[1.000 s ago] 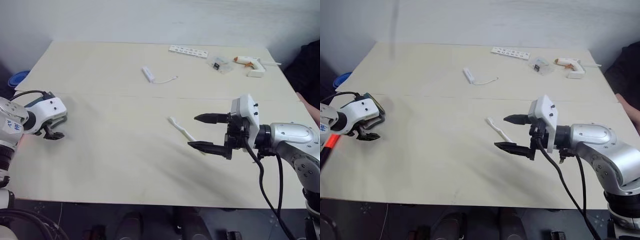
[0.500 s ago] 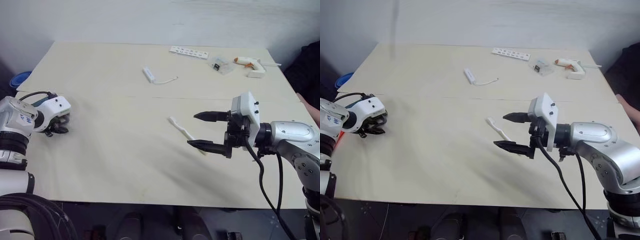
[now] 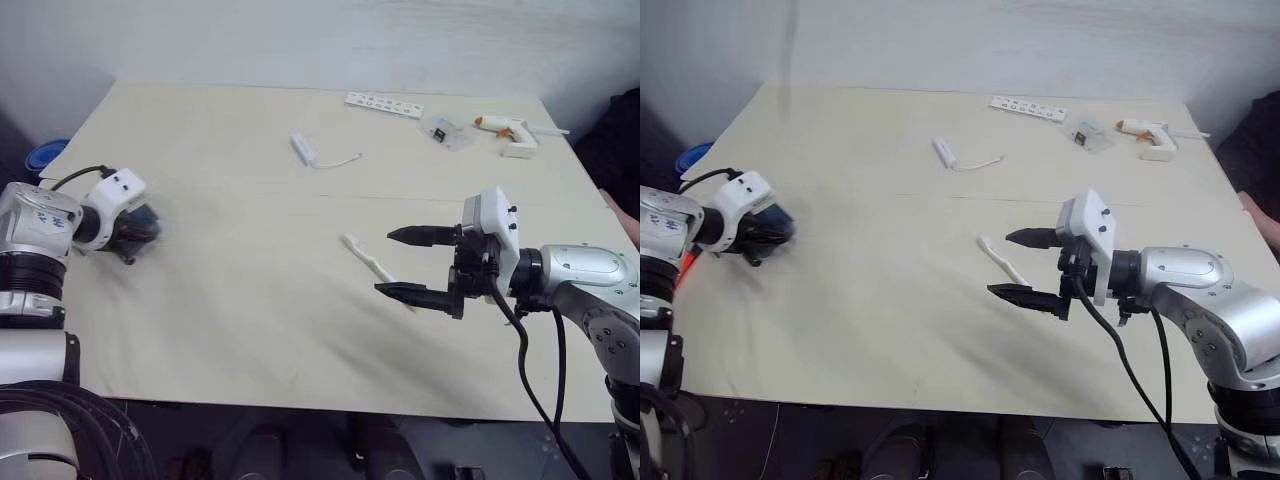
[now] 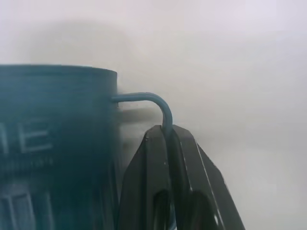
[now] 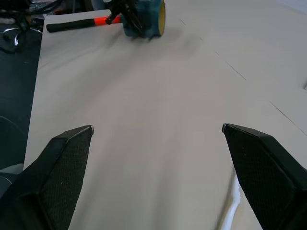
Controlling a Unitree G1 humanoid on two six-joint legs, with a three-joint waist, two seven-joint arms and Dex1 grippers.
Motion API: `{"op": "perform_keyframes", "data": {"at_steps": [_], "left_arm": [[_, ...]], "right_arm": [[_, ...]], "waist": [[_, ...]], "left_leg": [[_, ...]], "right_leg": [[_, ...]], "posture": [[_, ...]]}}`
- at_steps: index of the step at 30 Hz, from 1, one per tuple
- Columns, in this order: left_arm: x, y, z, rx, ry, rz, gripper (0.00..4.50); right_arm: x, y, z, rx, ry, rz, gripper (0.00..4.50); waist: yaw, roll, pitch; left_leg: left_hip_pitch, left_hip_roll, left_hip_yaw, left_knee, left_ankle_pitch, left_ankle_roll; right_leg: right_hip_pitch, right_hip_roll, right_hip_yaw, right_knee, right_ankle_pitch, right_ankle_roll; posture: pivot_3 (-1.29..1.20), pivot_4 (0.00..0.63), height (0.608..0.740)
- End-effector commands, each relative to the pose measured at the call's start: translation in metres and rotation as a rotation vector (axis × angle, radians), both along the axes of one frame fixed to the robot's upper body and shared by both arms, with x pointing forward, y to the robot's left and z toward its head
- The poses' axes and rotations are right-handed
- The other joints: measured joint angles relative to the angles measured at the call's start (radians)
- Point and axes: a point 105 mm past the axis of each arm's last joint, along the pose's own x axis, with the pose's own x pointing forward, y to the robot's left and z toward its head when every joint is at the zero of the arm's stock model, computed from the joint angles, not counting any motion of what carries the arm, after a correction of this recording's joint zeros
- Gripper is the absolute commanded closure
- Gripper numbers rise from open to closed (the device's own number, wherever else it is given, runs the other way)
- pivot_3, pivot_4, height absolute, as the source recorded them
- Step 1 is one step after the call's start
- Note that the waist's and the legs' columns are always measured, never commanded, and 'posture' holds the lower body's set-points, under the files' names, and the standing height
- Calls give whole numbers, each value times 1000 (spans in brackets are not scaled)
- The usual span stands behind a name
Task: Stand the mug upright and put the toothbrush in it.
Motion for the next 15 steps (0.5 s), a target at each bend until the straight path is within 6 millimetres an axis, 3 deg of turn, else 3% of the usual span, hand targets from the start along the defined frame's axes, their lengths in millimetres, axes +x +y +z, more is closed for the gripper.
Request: {"op": "perform_keyframes", "data": {"at_steps": [1,4,7,12,15], "left_arm": [[-12,-55,54,-284,-229,-238,4473],[-38,-87,77,-546,-401,-352,4473],[-56,-111,69,-687,-486,-372,4473],[-83,-165,48,-857,-454,-520,4473],[-101,-192,32,-845,-392,-656,4473]], "right_arm": [[-4,-5,14,3,-50,1,0],[-4,-3,13,7,-40,0,0],[-5,-3,11,11,-28,1,0],[-5,-5,8,13,3,-8,0],[-2,-12,3,11,37,-35,0]], "waist": [[2,0,0],[11,0,0],[9,1,0],[13,0,0],[15,0,0]], "left_leg": [[-1,1,0,0,0,0],[-3,3,-1,1,0,0],[-4,3,-3,1,-1,1],[0,2,-1,2,-1,1],[5,0,1,2,-1,1]], "right_leg": [[0,0,0,0,1,1],[-1,-2,1,-2,2,2],[-3,-2,5,-2,2,4],[-2,-1,8,-3,3,4],[7,0,6,-7,3,4]], "posture": [[0,150,740],[0,150,740],[0,150,740],[0,150,740],[0,150,740]]}}
